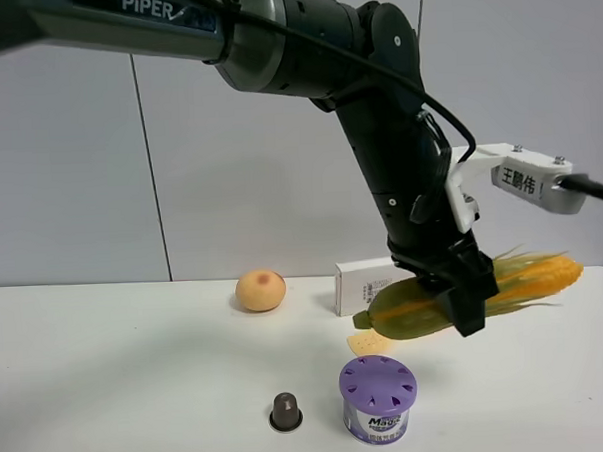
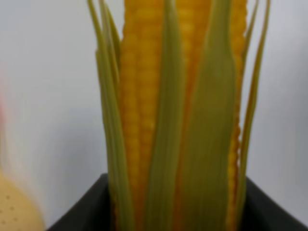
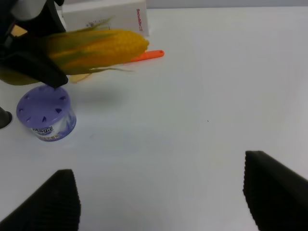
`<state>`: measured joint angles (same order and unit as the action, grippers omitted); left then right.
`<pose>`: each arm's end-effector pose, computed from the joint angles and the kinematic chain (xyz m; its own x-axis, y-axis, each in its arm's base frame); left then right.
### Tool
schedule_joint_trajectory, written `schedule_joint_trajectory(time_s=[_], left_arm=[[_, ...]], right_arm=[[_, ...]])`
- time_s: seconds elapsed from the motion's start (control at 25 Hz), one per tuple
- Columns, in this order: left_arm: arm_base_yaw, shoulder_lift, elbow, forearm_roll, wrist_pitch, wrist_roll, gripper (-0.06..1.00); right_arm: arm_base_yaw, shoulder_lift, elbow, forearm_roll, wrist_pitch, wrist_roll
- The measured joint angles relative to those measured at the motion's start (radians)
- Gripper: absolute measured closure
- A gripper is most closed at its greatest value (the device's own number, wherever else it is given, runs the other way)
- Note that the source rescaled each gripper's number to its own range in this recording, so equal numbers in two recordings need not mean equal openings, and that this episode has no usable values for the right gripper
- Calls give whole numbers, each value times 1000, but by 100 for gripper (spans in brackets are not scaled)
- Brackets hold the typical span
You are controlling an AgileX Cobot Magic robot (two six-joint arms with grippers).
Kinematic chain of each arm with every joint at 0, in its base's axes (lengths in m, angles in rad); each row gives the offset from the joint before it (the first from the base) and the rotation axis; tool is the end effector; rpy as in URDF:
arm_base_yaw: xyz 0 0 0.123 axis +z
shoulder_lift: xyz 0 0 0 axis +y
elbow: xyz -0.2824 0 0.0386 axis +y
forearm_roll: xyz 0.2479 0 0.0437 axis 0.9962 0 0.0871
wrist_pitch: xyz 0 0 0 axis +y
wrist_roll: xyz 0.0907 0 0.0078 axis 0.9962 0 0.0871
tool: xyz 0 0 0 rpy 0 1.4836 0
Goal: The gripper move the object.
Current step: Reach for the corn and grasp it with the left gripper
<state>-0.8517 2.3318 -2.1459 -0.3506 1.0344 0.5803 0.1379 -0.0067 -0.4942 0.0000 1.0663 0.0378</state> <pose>0.3179 -0.4040 0.2202 -0.2325 0.8244 -0.5160 0.9707 0.2297 -0.0704 -0.0054 -0.0007 0.2751 -0.4607 -0.0258 -0.8872 -0.1201 0.9922 0.0336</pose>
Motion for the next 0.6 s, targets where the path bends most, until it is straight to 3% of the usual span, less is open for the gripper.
schedule_joint_trajectory(time_s=[0.16, 0.36, 0.6], left_arm=[[19, 20, -86, -60, -23, -249, 94], [60, 21, -96, -83, -44, -591, 94], [67, 49, -96, -147, -108, -798, 94]], right_arm=[[0, 0, 0, 0, 0, 0], [0, 0, 0, 0, 0, 0], [0, 0, 0, 0, 0, 0]])
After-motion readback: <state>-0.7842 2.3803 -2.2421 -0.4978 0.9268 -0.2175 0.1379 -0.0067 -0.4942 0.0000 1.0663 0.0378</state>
